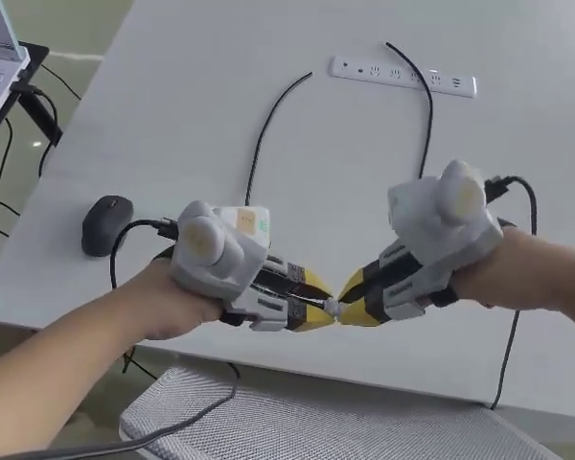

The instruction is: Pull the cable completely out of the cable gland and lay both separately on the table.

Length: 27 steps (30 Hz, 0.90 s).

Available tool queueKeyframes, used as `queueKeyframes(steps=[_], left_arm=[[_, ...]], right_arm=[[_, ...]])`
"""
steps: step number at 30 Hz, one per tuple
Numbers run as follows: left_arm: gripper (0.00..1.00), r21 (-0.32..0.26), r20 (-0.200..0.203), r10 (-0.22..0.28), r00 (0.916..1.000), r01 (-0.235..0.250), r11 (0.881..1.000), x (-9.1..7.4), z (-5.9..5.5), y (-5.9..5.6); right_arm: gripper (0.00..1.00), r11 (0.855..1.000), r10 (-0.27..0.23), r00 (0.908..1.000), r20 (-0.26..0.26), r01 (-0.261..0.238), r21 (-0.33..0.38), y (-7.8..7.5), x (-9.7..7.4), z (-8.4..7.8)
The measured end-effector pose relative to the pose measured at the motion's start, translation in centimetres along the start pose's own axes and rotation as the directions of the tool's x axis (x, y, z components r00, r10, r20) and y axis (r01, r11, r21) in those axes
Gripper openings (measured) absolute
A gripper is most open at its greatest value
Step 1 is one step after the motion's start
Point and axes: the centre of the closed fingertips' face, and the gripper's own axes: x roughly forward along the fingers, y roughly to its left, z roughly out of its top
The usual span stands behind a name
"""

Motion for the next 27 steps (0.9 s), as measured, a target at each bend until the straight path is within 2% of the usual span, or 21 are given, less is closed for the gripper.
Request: queueKeyframes(steps=[1, 2, 4, 6, 7, 9, 13, 15, 18, 20, 23, 25, 26, 27], left_arm=[[0.15, 0.002, 0.0, 0.003, 1.0, -0.003, 1.0, 0.0, 0.0, 0.0], [0.15, -0.004, 0.0, 0.007, 1.0, -0.007, 1.0, 0.0, -0.1, 0.0], [0.15, -0.025, 0.004, 0.006, 1.0, -0.006, 1.0, 0.0, -0.3, -0.1], [0.15, -0.037, 0.014, 0.009, 0.9999, -0.009, 0.999, -0.1, -0.3, -0.1], [0.15, -0.04, 0.016, 0.011, 0.9998, -0.011, 0.999, -0.1, -0.3, 0.0], [0.15, -0.048, 0.027, 0.017, 0.9995, -0.015, 0.999, -0.3, 0.0, 0.0], [0.15, -0.046, 0.031, 0.024, 0.9992, -0.022, 0.999, -0.3, 0.2, 0.1], [0.15, -0.048, 0.05, 0.023, 0.9985, -0.02, 0.999, -0.4, 0.7, 0.2], [0.15, -0.038, 0.057, 0.028, 0.998, -0.025, 0.999, -0.4, 1.1, 0.3], [0.15, -0.033, 0.057, 0.03, 0.9979, -0.028, 0.999, -0.4, 1.2, 0.4], [0.15, -0.029, 0.066, 0.038, 0.9971, -0.036, 0.999, -0.6, 1.5, 0.6], [0.15, -0.025, 0.079, 0.048, 0.9958, -0.046, 0.999, -0.9, 1.9, 0.8], [0.16, -0.029, 0.091, 0.055, 0.9943, -0.053, 0.998, -1.2, 2.2, 0.9], [0.16, -0.035, 0.103, 0.061, 0.9929, -0.057, 0.998, -1.4, 2.5, 1.0]], right_arm=[[0.08, 0.999, -0.038, 0.9992, -0.013, 0.038, -0.033, 0.0, 0.1, -0.1], [0.08, 0.99, -0.096, 0.9952, -0.022, 0.093, -0.103, 0.0, 0.2, -0.2], [0.08, 0.975, -0.16, 0.9869, -0.024, 0.154, -0.16, 0.1, 0.4, -0.2], [0.08, 0.958, -0.202, 0.9794, -0.016, 0.194, -0.213, 0.1, 0.3, -0.1], [0.08, 0.954, -0.21, 0.9777, -0.012, 0.202, -0.221, 0.0, 0.3, -0.1], [0.08, 0.955, -0.218, 0.976, -0.006, 0.212, -0.205, 0.0, 0.2, 0.0], [0.08, 0.95, -0.226, 0.9742, -0.003, 0.219, -0.223, -0.4, 0.1, 0.1], [0.09, 0.948, -0.234, 0.9723, 0.0, 0.228, -0.223, -0.7, 0.0, 0.2], [0.16, 0.946, -0.258, 0.9657, 0.03, 0.259, -0.197, -1.2, -0.7, 0.7], [0.19, 0.939, -0.295, 0.9546, 0.043, 0.298, -0.175, -1.8, -1.5, 0.7], [0.22, 0.939, -0.319, 0.9426, 0.098, 0.328, -0.098, -1.9, -3.1, 1.3], [0.23, 0.932, -0.35, 0.9281, 0.127, 0.358, -0.051, -1.9, -4.4, 1.5], [0.23, 0.923, -0.377, 0.9163, 0.135, 0.384, -0.03, -2.1, -5.1, 1.5], [0.24, 0.919, -0.386, 0.9131, 0.132, 0.392, -0.027, -2.1, -5.3, 1.4]])
